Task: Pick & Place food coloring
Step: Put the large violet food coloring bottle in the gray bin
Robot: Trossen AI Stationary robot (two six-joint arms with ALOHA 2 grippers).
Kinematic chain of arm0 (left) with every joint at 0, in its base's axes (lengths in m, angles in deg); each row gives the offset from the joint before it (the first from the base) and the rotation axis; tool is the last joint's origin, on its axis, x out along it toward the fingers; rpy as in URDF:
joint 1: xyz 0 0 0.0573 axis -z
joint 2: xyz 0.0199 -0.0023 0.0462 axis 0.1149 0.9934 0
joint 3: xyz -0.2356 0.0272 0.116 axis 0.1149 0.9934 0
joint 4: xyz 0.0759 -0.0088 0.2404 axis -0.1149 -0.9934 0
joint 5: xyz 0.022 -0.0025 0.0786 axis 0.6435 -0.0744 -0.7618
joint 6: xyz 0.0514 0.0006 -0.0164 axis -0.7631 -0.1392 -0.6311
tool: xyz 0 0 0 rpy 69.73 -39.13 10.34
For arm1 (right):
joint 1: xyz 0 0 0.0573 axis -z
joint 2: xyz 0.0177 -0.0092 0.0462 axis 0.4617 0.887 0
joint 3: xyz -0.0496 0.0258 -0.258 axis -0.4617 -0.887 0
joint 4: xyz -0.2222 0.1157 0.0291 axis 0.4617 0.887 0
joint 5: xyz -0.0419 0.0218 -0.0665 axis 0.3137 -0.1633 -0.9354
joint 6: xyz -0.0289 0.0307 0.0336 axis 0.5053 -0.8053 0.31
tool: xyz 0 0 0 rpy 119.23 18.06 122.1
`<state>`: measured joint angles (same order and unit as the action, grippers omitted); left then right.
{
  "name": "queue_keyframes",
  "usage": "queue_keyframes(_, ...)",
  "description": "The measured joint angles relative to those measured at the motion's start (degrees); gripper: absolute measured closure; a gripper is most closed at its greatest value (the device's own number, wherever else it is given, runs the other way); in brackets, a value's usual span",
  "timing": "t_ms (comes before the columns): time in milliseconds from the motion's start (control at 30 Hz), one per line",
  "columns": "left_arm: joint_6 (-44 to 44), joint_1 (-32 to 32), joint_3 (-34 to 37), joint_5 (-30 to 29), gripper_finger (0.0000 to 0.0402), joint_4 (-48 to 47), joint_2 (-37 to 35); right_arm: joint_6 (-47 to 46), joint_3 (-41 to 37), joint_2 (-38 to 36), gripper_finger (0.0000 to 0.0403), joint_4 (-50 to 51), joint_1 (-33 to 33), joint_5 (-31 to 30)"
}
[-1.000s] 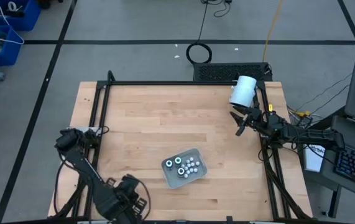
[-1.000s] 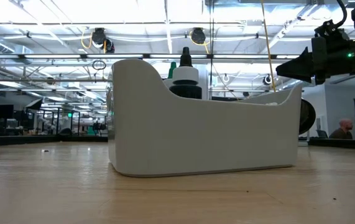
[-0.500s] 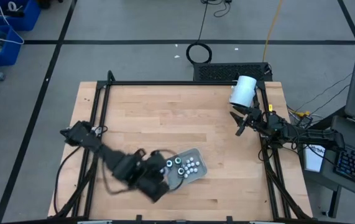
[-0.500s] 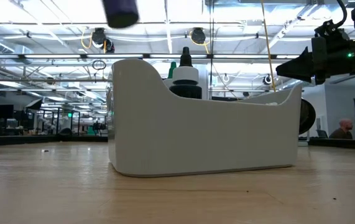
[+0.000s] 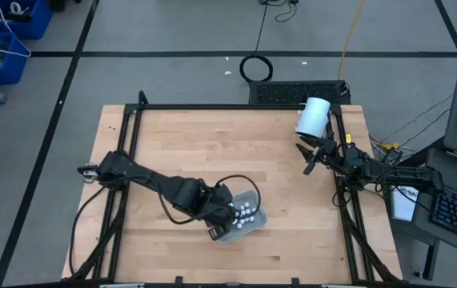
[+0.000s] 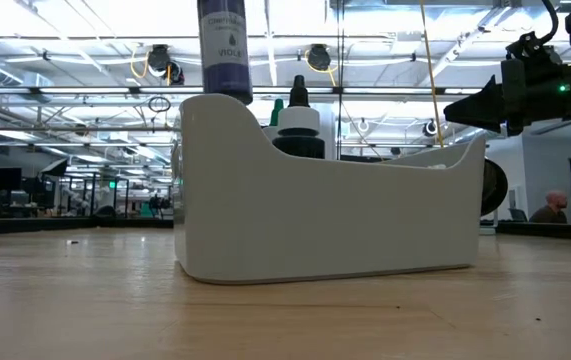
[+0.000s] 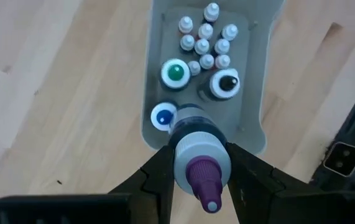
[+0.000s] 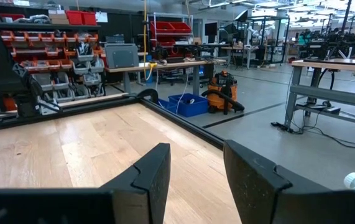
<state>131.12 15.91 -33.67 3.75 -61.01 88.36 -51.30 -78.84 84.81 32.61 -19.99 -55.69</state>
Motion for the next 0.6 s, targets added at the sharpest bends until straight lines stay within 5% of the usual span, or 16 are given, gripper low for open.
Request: queue_keyframes(600, 0.5, 2.7, 0.0, 0.4, 0.0278, 2.9, 0.2, 0.0, 0.0, 0.0, 0.0261, 0.1, 0.0, 0.0)
